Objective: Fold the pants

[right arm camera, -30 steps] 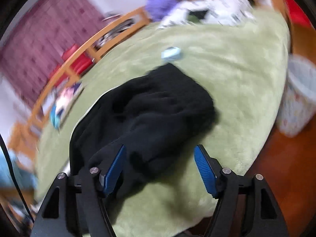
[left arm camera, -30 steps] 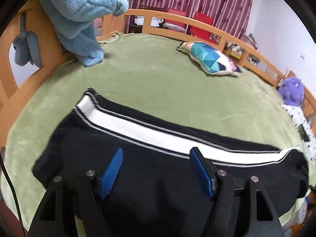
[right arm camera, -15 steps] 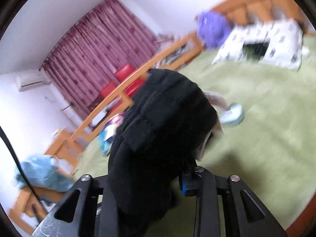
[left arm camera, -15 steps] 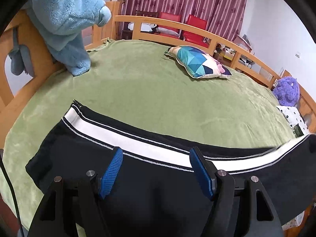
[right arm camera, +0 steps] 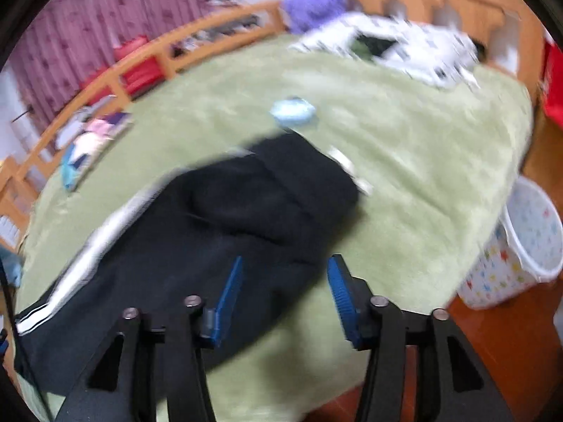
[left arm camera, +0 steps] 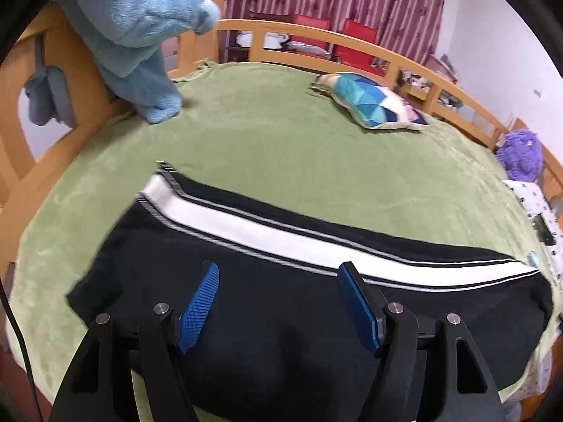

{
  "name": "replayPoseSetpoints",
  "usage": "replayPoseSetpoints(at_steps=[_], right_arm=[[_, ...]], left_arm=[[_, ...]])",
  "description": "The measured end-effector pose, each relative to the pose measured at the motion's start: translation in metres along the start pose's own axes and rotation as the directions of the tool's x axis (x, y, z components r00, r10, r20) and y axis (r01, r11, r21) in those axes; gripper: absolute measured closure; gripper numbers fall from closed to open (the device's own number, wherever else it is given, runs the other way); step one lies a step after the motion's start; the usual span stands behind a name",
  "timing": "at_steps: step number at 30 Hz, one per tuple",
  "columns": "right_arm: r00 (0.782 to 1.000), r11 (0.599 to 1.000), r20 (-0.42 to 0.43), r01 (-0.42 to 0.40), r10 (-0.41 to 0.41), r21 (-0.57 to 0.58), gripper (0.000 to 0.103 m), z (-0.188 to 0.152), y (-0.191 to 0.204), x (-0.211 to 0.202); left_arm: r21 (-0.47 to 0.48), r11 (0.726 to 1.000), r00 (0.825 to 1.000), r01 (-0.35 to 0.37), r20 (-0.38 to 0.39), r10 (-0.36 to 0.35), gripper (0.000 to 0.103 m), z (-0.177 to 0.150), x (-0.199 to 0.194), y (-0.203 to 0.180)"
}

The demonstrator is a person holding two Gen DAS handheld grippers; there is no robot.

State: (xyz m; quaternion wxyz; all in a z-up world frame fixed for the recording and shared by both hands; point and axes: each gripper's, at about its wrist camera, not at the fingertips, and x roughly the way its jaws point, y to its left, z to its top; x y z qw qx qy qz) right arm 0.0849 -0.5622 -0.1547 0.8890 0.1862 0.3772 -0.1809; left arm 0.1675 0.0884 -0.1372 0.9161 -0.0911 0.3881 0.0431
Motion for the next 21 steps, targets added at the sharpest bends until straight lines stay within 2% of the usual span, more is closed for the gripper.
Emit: replayPoseSetpoints(at_steps=[4, 5, 9, 12, 14, 16, 18, 21], right_arm=[[0.993, 0.985, 0.042, -0.106, 0.113, -0.136, 0.04, -0.009, 0.075, -0.01], [0.984, 0.97, 0.034, -0.165, 0.173, -0.178, 0.039, -0.012, 0.105, -0.003], [0.957, 0.915, -0.056, -0.29, 0.286, -0.281, 0.039, -0.026, 0.199, 0.034], [0.934, 0.87, -0.143, -0.358, 0.328, -0.339, 0.039, -0.042, 0.266, 0.066], [0.922, 0.826, -0.19, -0.386, 0.337, -0.41, 0.039, -0.053, 0.31, 0.085], [0.927, 0.792, -0.208, -0.376, 0.313, -0.481, 0.039, -0.061, 0.338, 0.1], [0.924, 0.756, -0.262, -0.379, 0.278, -0.533, 0.039, -0.068, 0.361, 0.122], [0.911, 0.728, -0.34, -0.397, 0.235, -0.559, 0.038, -0.075, 0.378, 0.142]], left_arm=[[-0.043, 0.999, 1.0, -0.022, -0.007, 0.022, 0.035, -0.001, 0.001, 0.037], [-0.054, 0.998, 1.0, -0.028, -0.01, 0.028, 0.035, 0.0, 0.003, 0.048], [-0.082, 0.994, 0.997, -0.066, -0.032, 0.064, 0.035, 0.006, 0.009, 0.082], [-0.098, 0.993, 0.998, -0.065, -0.021, 0.063, 0.035, 0.008, 0.01, 0.101], [-0.096, 0.993, 0.998, -0.063, -0.014, 0.062, 0.035, 0.011, 0.01, 0.109], [-0.091, 0.994, 0.999, -0.054, -0.007, 0.053, 0.035, 0.015, 0.012, 0.113], [-0.082, 0.996, 0.999, -0.036, 0.001, 0.036, 0.035, 0.018, 0.012, 0.116], [-0.047, 0.999, 1.0, -0.006, 0.014, 0.007, 0.035, 0.02, 0.013, 0.112]])
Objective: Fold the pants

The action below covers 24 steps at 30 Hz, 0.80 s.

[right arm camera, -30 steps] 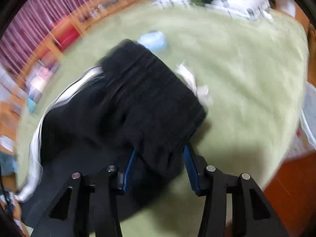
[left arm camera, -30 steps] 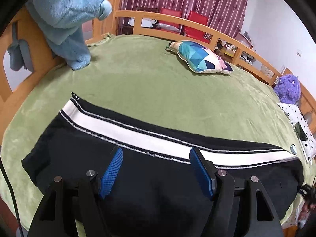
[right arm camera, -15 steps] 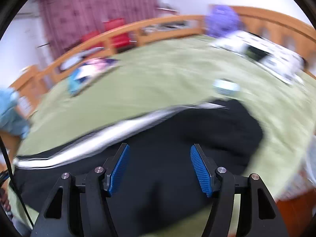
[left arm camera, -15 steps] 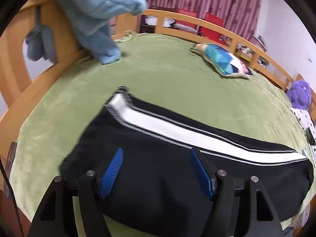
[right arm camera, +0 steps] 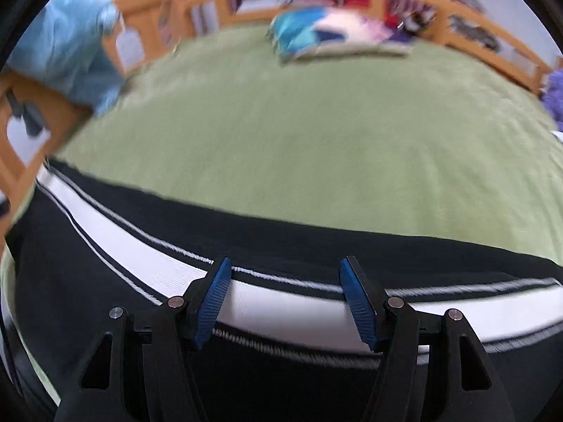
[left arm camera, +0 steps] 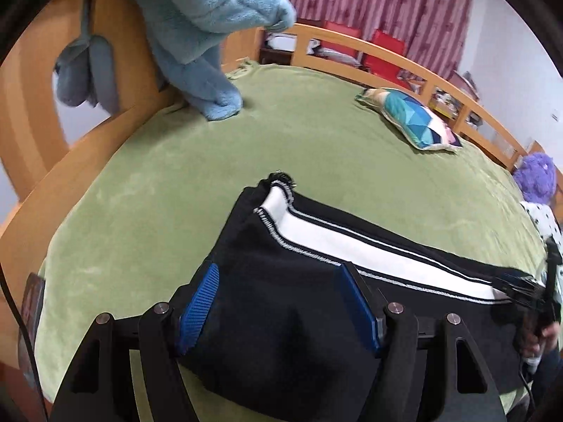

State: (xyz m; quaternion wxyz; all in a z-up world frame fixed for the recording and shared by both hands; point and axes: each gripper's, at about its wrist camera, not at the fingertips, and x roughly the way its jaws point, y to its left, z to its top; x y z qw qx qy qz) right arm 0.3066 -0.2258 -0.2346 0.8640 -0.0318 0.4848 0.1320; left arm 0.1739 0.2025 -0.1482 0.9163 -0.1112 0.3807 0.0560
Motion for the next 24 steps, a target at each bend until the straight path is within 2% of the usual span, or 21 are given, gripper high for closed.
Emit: replayPoseSetpoints(at_steps=[4, 6, 8, 9, 10, 11, 13, 17, 20, 22, 24], right_arm=[[0.999, 0.997, -0.047, -0.028, 0.025, -0.066, 0.025, 0.0, 0.009, 0.006], [0.996, 0.992, -0.085, -0.016, 0.005, -0.129, 0.024, 0.0, 0.017, 0.013], [0.995, 0.985, -0.096, 0.008, -0.025, -0.173, 0.032, 0.002, 0.022, 0.016], [0.995, 0.983, -0.093, 0.012, -0.03, -0.181, 0.054, 0.005, 0.023, 0.014], [0.995, 0.983, -0.089, 0.019, -0.036, -0.182, 0.086, 0.006, 0.021, 0.008], [0.994, 0.983, -0.086, 0.044, -0.06, -0.176, 0.091, 0.008, 0.019, 0.004], [0.998, 0.99, -0.062, 0.002, -0.01, -0.138, 0.095, 0.012, 0.012, -0.008], [0.999, 0.993, 0.033, 0.008, -0.005, -0.114, 0.096, 0.018, 0.014, -0.033], [0.993, 0.999, 0.116, -0.017, 0.022, -0.041, 0.096, 0.032, 0.004, -0.053], [0.994, 1.0, 0.108, -0.026, 0.027, -0.008, 0.096, 0.036, -0.002, -0.044], [1.0, 0.999, 0.013, 0.016, -0.015, -0.033, 0.095, 0.032, 0.002, -0.011]], left_arm=[[0.032, 0.998, 0.999, 0.047, 0.009, -0.048, 0.035, -0.002, 0.004, -0.007], [0.025, 0.997, 0.998, 0.069, 0.005, -0.069, 0.035, -0.006, 0.005, -0.007], [0.019, 0.997, 0.997, 0.08, -0.006, -0.079, 0.035, -0.008, 0.008, -0.008], [0.018, 0.996, 0.997, 0.082, -0.009, -0.082, 0.035, -0.009, 0.009, -0.008], [0.017, 0.996, 0.996, 0.084, -0.01, -0.083, 0.035, -0.009, 0.009, -0.007], [0.015, 0.996, 0.996, 0.085, -0.009, -0.085, 0.035, -0.01, 0.008, -0.006], [0.008, 0.996, 0.996, 0.089, -0.005, -0.089, 0.035, -0.01, 0.006, -0.004], [-0.013, 0.995, 0.995, 0.097, 0.006, -0.097, 0.035, -0.008, 0.002, 0.0], [-0.022, 0.996, 0.996, 0.085, 0.007, -0.085, 0.035, -0.007, 0.002, 0.004], [-0.034, 0.998, 0.998, 0.06, 0.006, -0.06, 0.035, -0.006, 0.005, 0.007], [-0.045, 0.998, 0.999, 0.038, 0.001, -0.038, 0.035, -0.003, 0.008, 0.01]])
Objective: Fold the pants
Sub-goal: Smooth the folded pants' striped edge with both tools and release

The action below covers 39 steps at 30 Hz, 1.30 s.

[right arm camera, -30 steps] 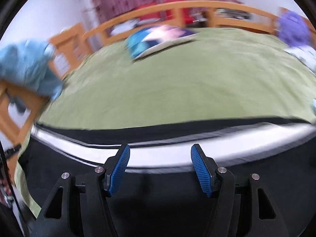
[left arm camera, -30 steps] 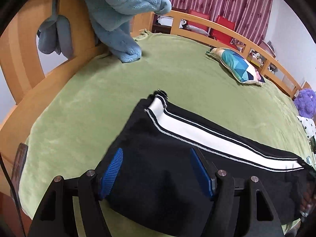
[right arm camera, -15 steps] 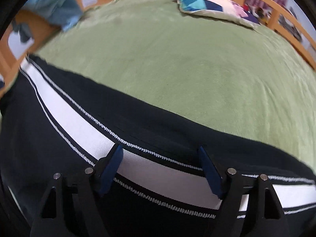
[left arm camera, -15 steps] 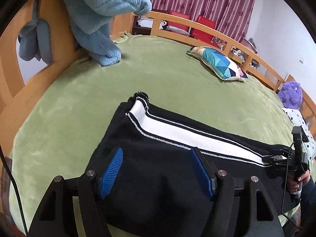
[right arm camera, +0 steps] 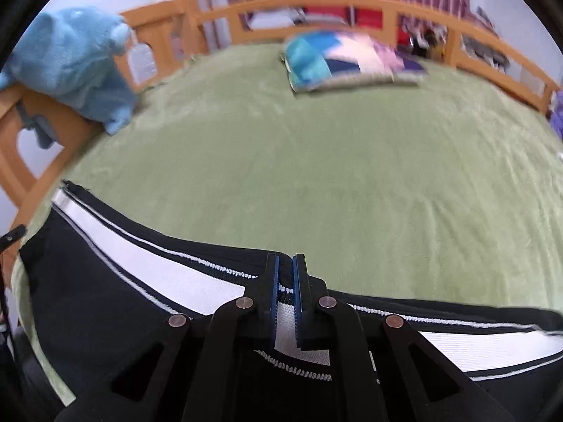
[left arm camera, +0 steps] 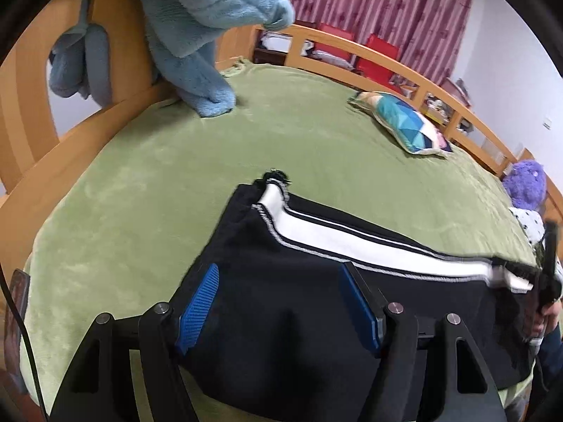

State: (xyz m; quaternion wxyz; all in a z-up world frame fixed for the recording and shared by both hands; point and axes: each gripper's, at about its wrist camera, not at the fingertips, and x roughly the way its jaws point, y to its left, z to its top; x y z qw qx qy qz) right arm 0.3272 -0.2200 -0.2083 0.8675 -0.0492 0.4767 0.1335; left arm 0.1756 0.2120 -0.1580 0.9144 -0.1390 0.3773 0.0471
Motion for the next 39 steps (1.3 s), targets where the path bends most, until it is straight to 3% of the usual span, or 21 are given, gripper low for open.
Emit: replayPoseSetpoints(at_steps=[2, 4, 7, 9, 14, 15, 16, 17, 18, 20, 22, 26, 27, 30, 31, 32, 34, 36, 39], right_arm=[[0.998, 1.0, -0.063, 0.029, -0.029, -0.008, 0.091, -0.006, 0.003, 0.025], [0.999, 0.999, -0.009, 0.035, -0.035, -0.003, 0.087, -0.01, 0.006, 0.015], [0.998, 0.995, 0.055, -0.03, 0.025, 0.091, 0.063, -0.013, 0.0, -0.016], [0.995, 0.989, 0.102, -0.031, 0.016, 0.143, 0.048, -0.021, -0.003, -0.038], [0.993, 0.982, 0.113, -0.002, -0.02, 0.19, 0.047, -0.05, -0.011, -0.067], [0.994, 0.977, 0.105, 0.003, -0.026, 0.212, 0.047, -0.057, -0.014, -0.071], [0.995, 0.974, 0.099, 0.007, -0.03, 0.225, 0.047, -0.062, -0.017, -0.073], [0.995, 0.971, 0.093, 0.016, -0.04, 0.237, 0.047, -0.068, -0.019, -0.076], [0.994, 0.967, 0.09, 0.035, -0.06, 0.252, 0.047, -0.075, -0.022, -0.08], [0.99, 0.958, 0.101, 0.063, -0.094, 0.279, 0.047, -0.084, -0.028, -0.088], [0.986, 0.949, 0.126, 0.063, -0.106, 0.308, 0.047, -0.095, -0.033, -0.099], [0.99, 0.936, 0.11, 0.041, -0.084, 0.349, 0.044, -0.117, -0.037, -0.093], [0.992, 0.935, 0.086, 0.058, -0.093, 0.35, 0.043, -0.123, -0.036, -0.084], [0.992, 0.925, 0.033, 0.103, -0.123, 0.366, 0.041, -0.137, -0.035, -0.053], [0.986, 0.928, 0.035, 0.138, -0.16, 0.345, 0.041, -0.137, -0.029, -0.051], [0.984, 0.93, 0.04, 0.148, -0.171, 0.336, 0.04, -0.136, -0.026, -0.053], [0.994, 0.931, 0.076, 0.042, -0.074, 0.361, 0.04, -0.131, -0.018, -0.064], [0.993, 0.923, 0.114, -0.018, -0.028, 0.385, 0.04, -0.13, -0.008, -0.073], [0.993, 0.944, 0.116, -0.031, -0.008, 0.329, 0.04, -0.126, 0.014, -0.082]], left_arm=[[-0.006, 1.0, 1.0, -0.018, -0.004, 0.018, 0.035, 0.006, 0.004, 0.003], [-0.001, 0.999, 0.999, -0.035, -0.006, 0.035, 0.035, 0.015, 0.011, 0.003], [0.009, 0.999, 0.999, -0.046, -0.014, 0.046, 0.035, 0.03, 0.027, -0.001], [0.016, 0.999, 0.998, -0.05, -0.022, 0.051, 0.035, 0.04, 0.039, -0.004], [0.029, 0.998, 0.997, -0.052, -0.053, 0.054, 0.035, 0.059, 0.082, -0.012], [0.03, 0.998, 0.996, -0.054, -0.073, 0.056, 0.043, 0.061, 0.093, -0.012], [0.031, 0.998, 0.994, -0.054, -0.095, 0.056, 0.081, 0.062, 0.103, -0.012], [0.053, 0.997, 0.99, -0.049, -0.129, 0.055, 0.093, 0.064, 0.113, -0.012], [0.061, 0.997, 0.992, -0.05, -0.112, 0.057, 0.093, 0.068, 0.114, -0.008], [0.01, 0.998, 0.998, -0.07, 0.001, 0.07, 0.093, 0.079, 0.1, 0.009], [-0.065, 0.998, 0.999, -0.012, -0.03, 0.01, 0.093, 0.086, 0.104, 0.025], [0.003, 0.995, 0.989, -0.099, -0.107, 0.099, 0.087, 0.072, 0.126, 0.013], [0.002, 0.994, 0.988, -0.106, -0.112, 0.106, 0.082, 0.071, 0.123, 0.012], [-0.042, 0.996, 0.993, -0.078, -0.096, 0.073, 0.043, 0.068, 0.099, 0.013], [-0.037, 0.997, 0.994, -0.067, -0.084, 0.064, 0.04, 0.067, 0.09, 0.012], [-0.012, 0.998, 0.996, -0.059, -0.074, 0.058, 0.04, 0.062, 0.076, 0.011], [0.015, 0.999, 0.997, -0.05, -0.066, 0.05, 0.037, 0.053, 0.056, 0.01], [0.005, 1.0, 0.998, -0.029, -0.063, 0.029, 0.034, 0.038, 0.036, 0.012], [-0.013, 1.0, 0.997, -0.019, -0.073, 0.018, 0.034, 0.013, 0.01, 0.021]])
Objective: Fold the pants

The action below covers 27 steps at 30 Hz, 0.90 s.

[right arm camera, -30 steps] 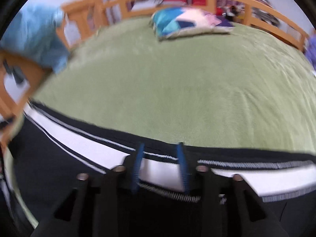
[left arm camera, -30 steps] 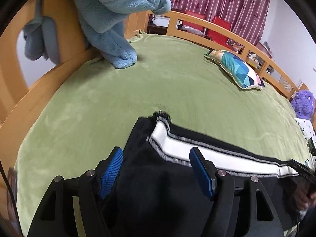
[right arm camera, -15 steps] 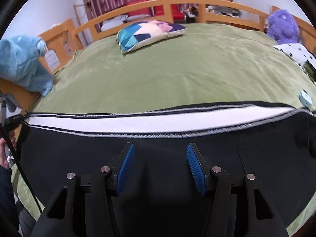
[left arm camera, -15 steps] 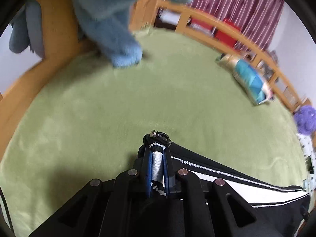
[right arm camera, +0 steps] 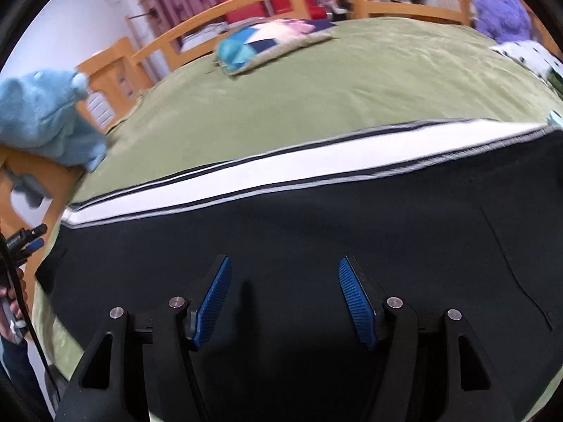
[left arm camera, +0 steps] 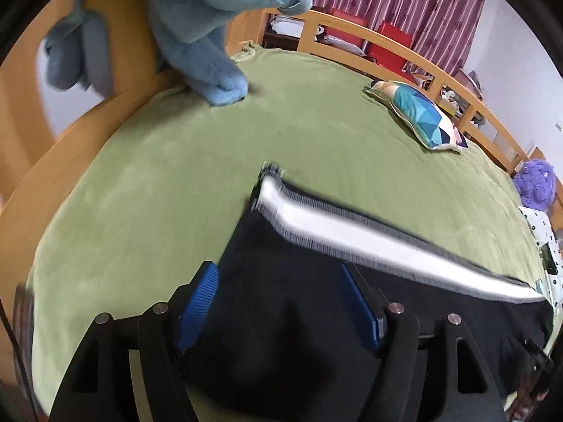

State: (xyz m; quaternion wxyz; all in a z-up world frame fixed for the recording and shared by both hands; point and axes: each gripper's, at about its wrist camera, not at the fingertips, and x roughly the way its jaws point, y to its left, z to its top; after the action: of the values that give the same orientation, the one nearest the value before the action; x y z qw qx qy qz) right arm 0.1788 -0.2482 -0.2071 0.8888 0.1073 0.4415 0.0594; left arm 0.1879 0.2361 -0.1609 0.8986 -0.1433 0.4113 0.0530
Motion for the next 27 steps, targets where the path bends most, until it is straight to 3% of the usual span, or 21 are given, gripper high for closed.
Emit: replayPoseSetpoints(at_steps=[5, 8, 10, 13, 17, 18, 19, 22, 27], right_arm=[[1.0, 0.999, 0.024, 0.011, -0.01, -0.048, 0.04, -0.014, 0.018, -0.019], [1.0, 1.0, -0.001, -0.007, 0.007, -0.01, 0.04, -0.023, 0.018, -0.021], [1.0, 1.0, -0.019, -0.019, 0.019, 0.018, 0.04, -0.027, 0.016, -0.02], [0.999, 0.999, -0.044, -0.006, 0.008, 0.045, 0.04, -0.037, 0.012, -0.023], [0.999, 0.997, -0.035, 0.044, -0.042, 0.071, 0.04, -0.047, 0.001, -0.04], [0.998, 0.995, -0.03, 0.051, -0.048, 0.082, 0.04, -0.049, -0.003, -0.044], [0.998, 0.994, -0.025, 0.056, -0.054, 0.093, 0.04, -0.05, -0.007, -0.048], [0.997, 0.989, -0.007, 0.076, -0.075, 0.128, 0.04, -0.053, -0.019, -0.059], [0.992, 0.983, 0.062, 0.102, -0.112, 0.151, 0.042, -0.055, -0.027, -0.078]], left_arm=[[-0.032, 0.999, 0.999, -0.034, 0.012, 0.034, 0.034, -0.043, -0.034, 0.031], [-0.098, 0.995, 0.999, 0.011, -0.052, -0.016, 0.034, -0.064, -0.029, 0.046], [-0.175, 0.982, 0.993, 0.07, -0.086, -0.087, 0.036, -0.074, -0.017, 0.054], [-0.275, 0.952, 0.984, 0.136, -0.072, -0.162, 0.036, -0.076, 0.004, 0.062], [-0.361, 0.921, 0.985, 0.143, -0.036, -0.167, 0.036, -0.069, 0.029, 0.066], [-0.378, 0.915, 0.988, 0.142, -0.009, -0.157, 0.041, -0.064, 0.032, 0.069], [-0.384, 0.919, 0.996, 0.091, 0.014, -0.092, 0.07, -0.06, 0.032, 0.074], [-0.427, 0.895, 0.99, 0.128, 0.001, -0.141, 0.08, -0.058, 0.043, 0.083], [-0.32, 0.946, 0.998, 0.048, 0.053, -0.032, 0.081, -0.043, 0.019, 0.051]])
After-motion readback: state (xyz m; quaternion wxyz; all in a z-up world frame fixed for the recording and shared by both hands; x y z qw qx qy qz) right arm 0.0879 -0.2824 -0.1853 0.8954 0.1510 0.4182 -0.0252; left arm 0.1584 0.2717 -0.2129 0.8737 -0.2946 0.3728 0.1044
